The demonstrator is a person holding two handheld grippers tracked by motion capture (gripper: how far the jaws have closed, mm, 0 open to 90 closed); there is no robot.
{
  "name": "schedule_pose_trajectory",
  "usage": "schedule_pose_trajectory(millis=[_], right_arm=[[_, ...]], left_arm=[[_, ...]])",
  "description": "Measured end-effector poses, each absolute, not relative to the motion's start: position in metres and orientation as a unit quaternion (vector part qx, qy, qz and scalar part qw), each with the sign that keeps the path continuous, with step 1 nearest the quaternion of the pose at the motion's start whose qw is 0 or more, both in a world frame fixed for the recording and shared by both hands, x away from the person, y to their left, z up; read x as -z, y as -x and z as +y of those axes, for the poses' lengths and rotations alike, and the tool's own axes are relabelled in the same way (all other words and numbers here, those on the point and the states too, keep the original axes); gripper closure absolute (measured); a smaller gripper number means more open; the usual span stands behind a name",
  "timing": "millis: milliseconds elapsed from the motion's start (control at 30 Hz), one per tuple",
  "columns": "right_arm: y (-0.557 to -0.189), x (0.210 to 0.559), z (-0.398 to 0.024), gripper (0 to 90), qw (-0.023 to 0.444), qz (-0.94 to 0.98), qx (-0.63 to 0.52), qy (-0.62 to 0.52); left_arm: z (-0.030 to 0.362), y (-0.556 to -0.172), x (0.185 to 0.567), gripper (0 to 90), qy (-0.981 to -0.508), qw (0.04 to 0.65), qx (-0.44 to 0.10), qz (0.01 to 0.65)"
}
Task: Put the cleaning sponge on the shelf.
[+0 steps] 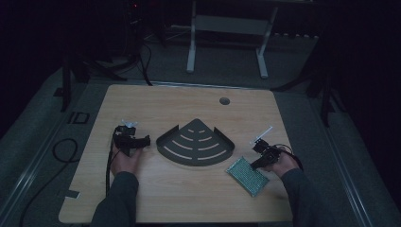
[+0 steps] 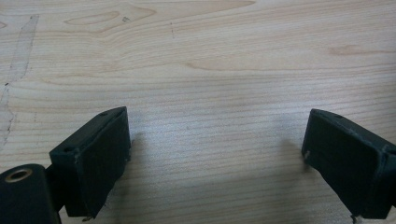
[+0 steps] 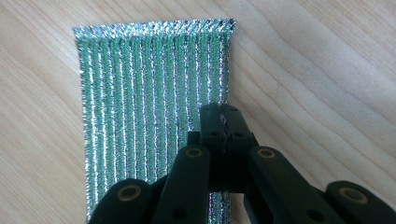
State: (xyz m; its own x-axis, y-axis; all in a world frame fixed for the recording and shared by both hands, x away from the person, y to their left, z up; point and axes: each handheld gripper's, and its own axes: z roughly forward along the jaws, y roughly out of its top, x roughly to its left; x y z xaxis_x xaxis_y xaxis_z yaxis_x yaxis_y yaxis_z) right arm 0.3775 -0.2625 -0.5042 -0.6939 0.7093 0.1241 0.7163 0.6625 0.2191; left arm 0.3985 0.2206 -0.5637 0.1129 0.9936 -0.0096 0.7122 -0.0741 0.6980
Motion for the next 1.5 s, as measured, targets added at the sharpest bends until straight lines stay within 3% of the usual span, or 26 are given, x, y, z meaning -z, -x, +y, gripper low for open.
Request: schedule_pose_trajectory(millis=[1500], right_arm=[[-0.386, 0.432, -0.26, 89.8, -0.043, -0.918, 0.128, 0.372]], left_arm=[[0.221, -0.399, 0.564, 8.3, -0.69, 0.283, -0.248, 0.618]])
